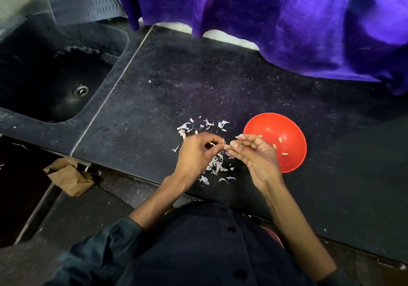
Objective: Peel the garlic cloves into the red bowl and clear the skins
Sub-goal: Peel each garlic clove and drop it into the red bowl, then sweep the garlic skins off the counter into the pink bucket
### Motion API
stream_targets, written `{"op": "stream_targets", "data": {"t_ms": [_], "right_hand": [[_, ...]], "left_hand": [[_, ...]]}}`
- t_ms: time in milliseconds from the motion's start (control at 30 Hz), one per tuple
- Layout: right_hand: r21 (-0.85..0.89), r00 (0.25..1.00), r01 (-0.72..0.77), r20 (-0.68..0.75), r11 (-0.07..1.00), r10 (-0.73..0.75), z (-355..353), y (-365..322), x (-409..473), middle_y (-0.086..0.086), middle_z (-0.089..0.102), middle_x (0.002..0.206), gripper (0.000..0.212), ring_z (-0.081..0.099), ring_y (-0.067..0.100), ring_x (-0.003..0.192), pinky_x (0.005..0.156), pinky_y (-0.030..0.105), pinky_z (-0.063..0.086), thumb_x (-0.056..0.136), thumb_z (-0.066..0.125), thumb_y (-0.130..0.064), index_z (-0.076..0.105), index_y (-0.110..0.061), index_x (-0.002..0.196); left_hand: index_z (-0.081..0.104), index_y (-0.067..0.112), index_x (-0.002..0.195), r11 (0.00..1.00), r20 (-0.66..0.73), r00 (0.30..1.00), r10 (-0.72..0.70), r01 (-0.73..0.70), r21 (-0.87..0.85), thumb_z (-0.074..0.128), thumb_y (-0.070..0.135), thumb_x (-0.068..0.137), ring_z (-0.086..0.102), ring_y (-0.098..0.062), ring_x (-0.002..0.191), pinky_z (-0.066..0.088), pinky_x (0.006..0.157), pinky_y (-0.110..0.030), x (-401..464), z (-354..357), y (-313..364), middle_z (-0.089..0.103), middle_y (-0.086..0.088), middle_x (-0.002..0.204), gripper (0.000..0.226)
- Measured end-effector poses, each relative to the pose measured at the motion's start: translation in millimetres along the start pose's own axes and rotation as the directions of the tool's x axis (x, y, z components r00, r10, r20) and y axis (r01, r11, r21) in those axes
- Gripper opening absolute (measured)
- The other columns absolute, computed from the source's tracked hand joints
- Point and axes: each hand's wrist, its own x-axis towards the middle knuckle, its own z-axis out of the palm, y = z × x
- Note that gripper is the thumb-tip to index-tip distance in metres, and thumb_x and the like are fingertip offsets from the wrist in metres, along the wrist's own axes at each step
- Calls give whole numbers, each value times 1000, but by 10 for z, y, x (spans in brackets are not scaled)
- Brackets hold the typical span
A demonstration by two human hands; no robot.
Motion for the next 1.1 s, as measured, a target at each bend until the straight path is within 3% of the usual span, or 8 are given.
{"op": "stream_targets", "data": {"t_ms": [267,367,500,567,700,833,967,1100], "right_hand": [[-308,957,191,-154,932,-247,-353,-83,46,-2,74,80,28,68,11,79,73,23,55,76,68,15,68,-11,88],[-344,921,243,-213,907,-327,-502,-179,43,-8,73,77,25,68,3,75,65,17,52,80,66,13,68,-11,86],[-501,881,265,-221,824,-418,-723,-244,89,-9,72,78,23,65,7,76,73,34,56,79,76,-5,70,-28,82],[-567,870,267,-206,780,-448,-778,-263,91,-6,73,84,22,68,13,82,82,46,57,81,75,-12,71,-33,82],[-612,870,282,-160,739,-465,-826,-293,71,-6,74,100,21,69,13,98,92,47,53,88,68,-15,71,-35,93],[-637,890,282,-106,718,-444,-861,-315,40,-4,74,91,15,71,16,84,77,39,58,88,69,-15,74,-22,99],[-640,923,316,36,700,-384,-656,-299,-4,-3,71,72,11,65,4,56,58,20,53,80,76,-8,72,-17,83],[-734,899,401,201,548,-389,-350,-52,-9,-15,67,63,7,63,8,59,61,32,56,81,77,-21,73,-22,76]], "left_hand": [[78,17,93,998,91,994,62,-62,3,73,23,85,67,-12,74,54,74,-40,141,250,125,73,4,83,11],[78,17,95,997,109,992,70,-72,21,73,21,85,67,-10,76,55,76,-39,206,317,151,74,4,88,12],[77,23,88,996,103,993,51,-59,72,76,26,82,68,-11,74,55,73,-40,257,414,144,74,9,83,7],[76,23,86,997,85,996,31,-38,74,77,26,81,67,-11,71,55,71,-40,261,461,135,73,10,79,6],[75,20,96,994,49,999,21,-27,107,74,24,84,67,-11,76,55,74,-39,199,498,156,73,8,87,13],[74,18,98,991,-12,998,-56,57,118,72,23,86,68,-13,77,56,75,-40,73,477,106,74,6,89,13],[75,25,84,960,-158,971,-178,207,189,76,41,79,69,-11,70,56,68,-37,-87,407,60,73,10,73,16],[76,29,87,904,-253,945,-208,285,319,71,48,82,68,-14,74,53,69,-32,-178,279,30,74,6,75,21]]}}
